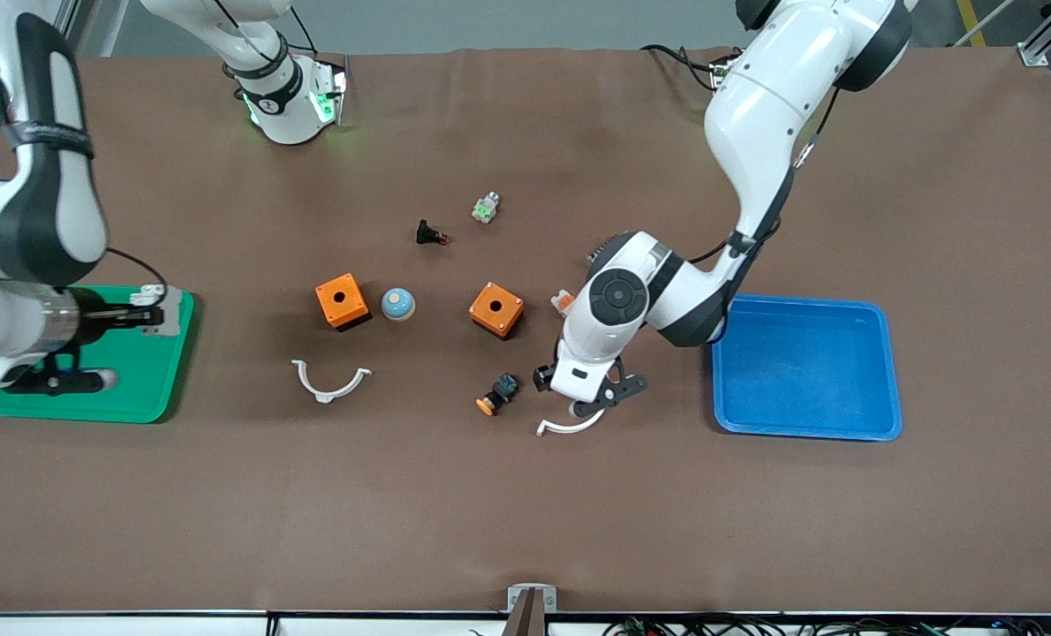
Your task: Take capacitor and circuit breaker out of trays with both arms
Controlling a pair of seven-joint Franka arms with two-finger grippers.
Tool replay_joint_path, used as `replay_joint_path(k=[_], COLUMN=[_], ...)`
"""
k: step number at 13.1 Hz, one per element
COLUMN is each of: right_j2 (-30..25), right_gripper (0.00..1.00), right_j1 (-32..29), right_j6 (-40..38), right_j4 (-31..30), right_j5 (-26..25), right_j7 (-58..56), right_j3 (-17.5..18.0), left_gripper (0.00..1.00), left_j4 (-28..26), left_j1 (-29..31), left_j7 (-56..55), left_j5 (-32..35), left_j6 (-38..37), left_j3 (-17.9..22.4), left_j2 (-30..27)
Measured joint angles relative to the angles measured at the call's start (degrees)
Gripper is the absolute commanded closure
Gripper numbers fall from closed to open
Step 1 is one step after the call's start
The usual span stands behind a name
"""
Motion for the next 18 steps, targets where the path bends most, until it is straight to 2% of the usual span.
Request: replay_joint_path(k=[2, 5, 9, 13, 18], right_j2=[-1.1, -2.4, -2.4, -0.3, 7.2], right_gripper=[0.75, 0.75, 0.75, 0.75, 0.75], right_j1=[4.6, 12.5, 21.8, 24.9, 30.5], right_j6=[-0.1, 1.8, 12.6, 22.7, 36.1], right_j4=[-2.3, -5.7, -11.5, -14.7, -15.1], right_j5=[0.1, 1.9, 6.2, 10.8, 11.4], right_j7=[5.6, 15.6, 26.5, 28.9, 35.1], right_j3=[0.1, 0.2, 0.3, 0.3, 0.3], left_gripper=[0.00, 0.00, 0.00, 0.00, 0.00], left_j4=[0.5, 0.5, -0.1, -4.0, -6.5], left_j1=[4.3, 10.2, 15.5, 20.8, 28.7], left_j7=[3.5, 15.4, 27.3, 38.1, 47.2], left_j5=[0.2, 0.3, 1.7, 2.8, 2.8], left_j6=[-7.6, -19.6, -32.9, -35.9, -35.9], left_j3=[0.1, 0.2, 0.3, 0.3, 0.3], left_j2=[-5.9, -14.4, -23.2, -30.7, -36.4])
